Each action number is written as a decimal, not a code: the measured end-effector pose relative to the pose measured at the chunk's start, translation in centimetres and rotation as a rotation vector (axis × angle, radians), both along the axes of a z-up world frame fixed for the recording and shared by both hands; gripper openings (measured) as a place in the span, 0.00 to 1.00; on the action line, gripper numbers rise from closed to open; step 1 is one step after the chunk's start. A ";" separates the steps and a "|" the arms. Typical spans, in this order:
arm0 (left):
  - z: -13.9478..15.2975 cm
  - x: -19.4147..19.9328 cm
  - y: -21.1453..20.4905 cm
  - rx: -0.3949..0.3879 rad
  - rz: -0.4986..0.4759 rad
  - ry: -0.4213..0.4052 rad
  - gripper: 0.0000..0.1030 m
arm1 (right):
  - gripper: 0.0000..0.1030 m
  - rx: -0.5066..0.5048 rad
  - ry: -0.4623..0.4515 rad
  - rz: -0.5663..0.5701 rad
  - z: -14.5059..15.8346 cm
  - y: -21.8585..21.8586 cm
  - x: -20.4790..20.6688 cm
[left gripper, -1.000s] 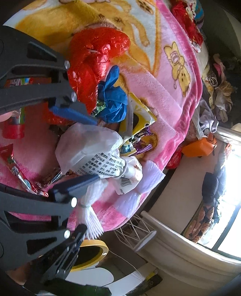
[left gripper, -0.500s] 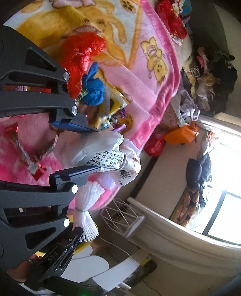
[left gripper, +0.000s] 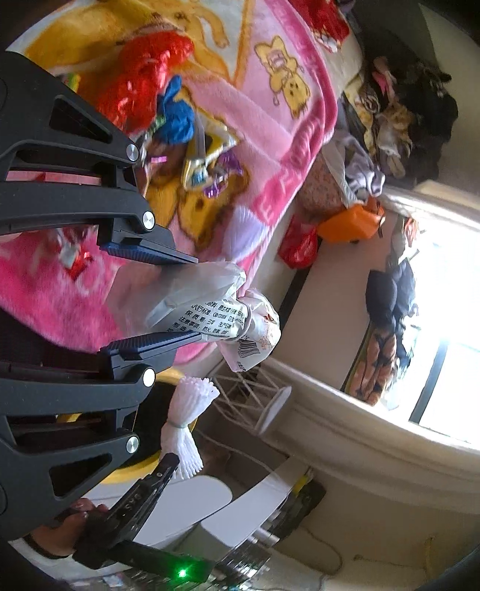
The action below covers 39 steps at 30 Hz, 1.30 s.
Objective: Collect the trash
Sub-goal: 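Carry both held items over the yellow bin and open both tools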
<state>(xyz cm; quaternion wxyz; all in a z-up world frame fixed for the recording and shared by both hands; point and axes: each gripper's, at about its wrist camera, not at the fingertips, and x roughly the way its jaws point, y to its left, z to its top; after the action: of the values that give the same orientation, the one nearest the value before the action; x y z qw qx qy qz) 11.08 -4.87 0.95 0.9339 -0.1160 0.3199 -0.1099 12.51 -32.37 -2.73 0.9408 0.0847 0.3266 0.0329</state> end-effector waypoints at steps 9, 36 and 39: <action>0.0 -0.2 -4.3 0.001 -0.099 -0.001 0.26 | 0.12 -0.002 0.011 -0.132 -0.5 -4.9 -1.5; -3.7 0.4 -13.8 0.020 -0.289 0.073 0.57 | 0.39 -0.056 0.127 -0.262 -3.9 -10.6 -3.3; -3.8 0.7 -13.6 0.009 -0.267 0.070 0.81 | 0.46 -0.049 0.124 -0.266 -3.8 -10.6 -3.4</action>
<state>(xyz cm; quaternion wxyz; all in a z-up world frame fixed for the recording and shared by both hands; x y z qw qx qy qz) 11.77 -18.51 -2.81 0.8998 -0.0718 0.3654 -0.2276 9.13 -43.00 -6.56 0.9167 0.1059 0.3705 -0.1052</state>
